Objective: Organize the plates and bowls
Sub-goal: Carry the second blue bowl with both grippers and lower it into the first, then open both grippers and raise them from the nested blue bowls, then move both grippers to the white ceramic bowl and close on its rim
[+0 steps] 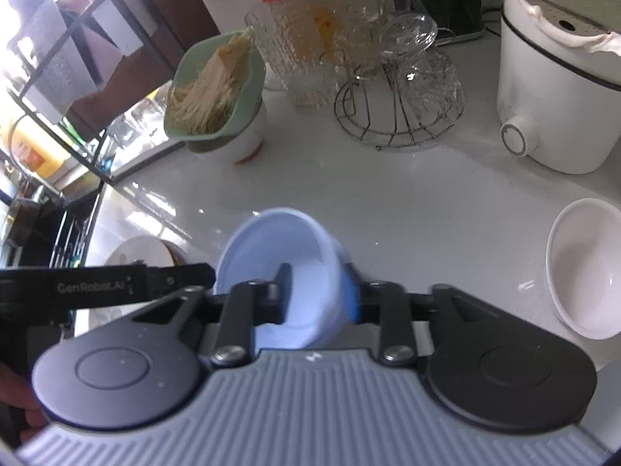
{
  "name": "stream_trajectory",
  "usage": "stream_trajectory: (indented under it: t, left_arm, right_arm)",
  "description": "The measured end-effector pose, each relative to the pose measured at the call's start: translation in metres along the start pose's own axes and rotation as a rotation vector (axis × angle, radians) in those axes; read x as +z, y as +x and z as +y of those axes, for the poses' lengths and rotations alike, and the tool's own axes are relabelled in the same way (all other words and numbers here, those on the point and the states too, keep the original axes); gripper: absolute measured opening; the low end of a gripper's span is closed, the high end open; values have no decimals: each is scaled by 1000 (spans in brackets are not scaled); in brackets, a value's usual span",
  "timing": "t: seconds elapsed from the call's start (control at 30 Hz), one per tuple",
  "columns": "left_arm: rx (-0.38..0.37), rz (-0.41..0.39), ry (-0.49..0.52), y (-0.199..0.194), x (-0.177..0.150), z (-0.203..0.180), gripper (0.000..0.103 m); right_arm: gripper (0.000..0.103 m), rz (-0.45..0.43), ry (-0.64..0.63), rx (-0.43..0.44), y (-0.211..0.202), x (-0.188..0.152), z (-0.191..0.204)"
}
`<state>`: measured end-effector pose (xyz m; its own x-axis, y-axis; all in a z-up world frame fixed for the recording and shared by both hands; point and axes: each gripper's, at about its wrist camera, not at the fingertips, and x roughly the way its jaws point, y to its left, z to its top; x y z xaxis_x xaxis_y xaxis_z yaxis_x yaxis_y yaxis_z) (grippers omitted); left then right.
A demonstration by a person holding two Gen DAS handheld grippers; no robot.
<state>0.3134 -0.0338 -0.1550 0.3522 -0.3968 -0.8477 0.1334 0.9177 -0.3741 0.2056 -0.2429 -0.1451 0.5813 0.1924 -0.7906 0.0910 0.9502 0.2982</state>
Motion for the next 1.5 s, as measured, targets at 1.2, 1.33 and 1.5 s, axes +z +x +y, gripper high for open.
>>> stream_trajectory:
  t: [1.2, 1.33, 1.5]
  left_arm:
    - [-114, -235, 328, -119, 3, -14, 45]
    - [-120, -210, 348, -116, 4, -15, 45]
    - [-157, -176, 374, -100, -1, -24, 45]
  right_arm:
    - [33, -327, 30, -155, -111, -24, 45]
    - [33, -338, 79, -208, -116, -28, 43]
    - [33, -331, 118, -245, -116, -38, 28]
